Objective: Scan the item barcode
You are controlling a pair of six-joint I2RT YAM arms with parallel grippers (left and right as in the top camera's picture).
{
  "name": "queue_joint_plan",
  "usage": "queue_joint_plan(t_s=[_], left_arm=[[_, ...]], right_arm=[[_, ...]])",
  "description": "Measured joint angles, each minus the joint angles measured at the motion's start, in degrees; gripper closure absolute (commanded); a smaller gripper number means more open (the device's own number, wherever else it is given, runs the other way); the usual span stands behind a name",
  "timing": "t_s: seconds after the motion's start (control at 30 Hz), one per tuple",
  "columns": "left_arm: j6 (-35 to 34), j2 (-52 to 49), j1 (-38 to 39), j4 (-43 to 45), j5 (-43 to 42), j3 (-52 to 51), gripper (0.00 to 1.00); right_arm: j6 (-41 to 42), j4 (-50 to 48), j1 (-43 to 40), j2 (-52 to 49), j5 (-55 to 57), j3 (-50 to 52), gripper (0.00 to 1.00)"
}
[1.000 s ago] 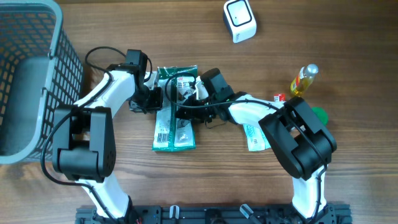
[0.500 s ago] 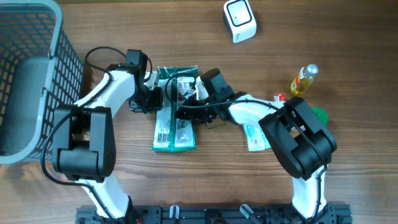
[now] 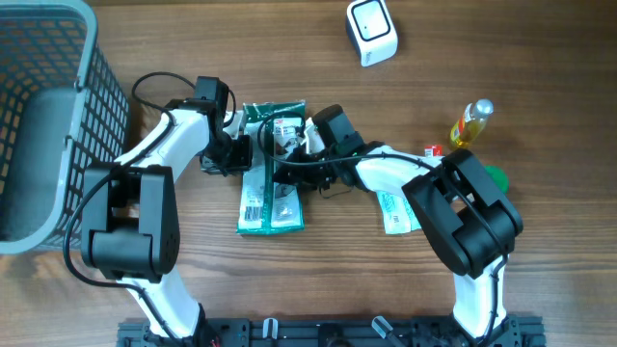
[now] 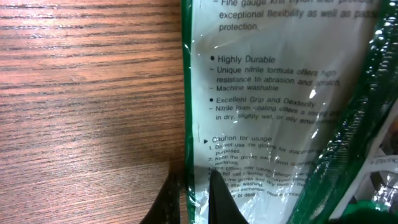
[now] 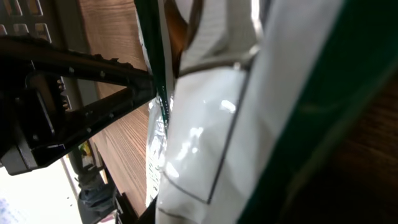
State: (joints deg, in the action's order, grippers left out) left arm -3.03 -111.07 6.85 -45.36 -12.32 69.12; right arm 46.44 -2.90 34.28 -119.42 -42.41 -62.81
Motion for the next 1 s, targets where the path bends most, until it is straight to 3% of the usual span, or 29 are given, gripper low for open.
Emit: queue_joint_plan(t_s=[0.17,0.23,0.83,1.0], left_arm=[[0.0,0.0,0.0,0.0,0.0,0.0,0.96],[0.0,0.0,0.0,0.0,0.0,0.0,0.96],[0.0,0.4,-0.2,0.0,0.0,0.1,0.96],[0.0,9.1,-0.6,0.0,2.4,0.5,0.96]], right_arm=[[-0.2,0.0,0.0,0.0,0.0,0.0,0.89],[-0.3,0.0,0.0,0.0,0.0,0.0,0.96],[-3.9,0.0,0.0,0.0,0.2,0.0,0.96],[-4.5,0.0,0.0,0.0,0.2,0.0,0.96]])
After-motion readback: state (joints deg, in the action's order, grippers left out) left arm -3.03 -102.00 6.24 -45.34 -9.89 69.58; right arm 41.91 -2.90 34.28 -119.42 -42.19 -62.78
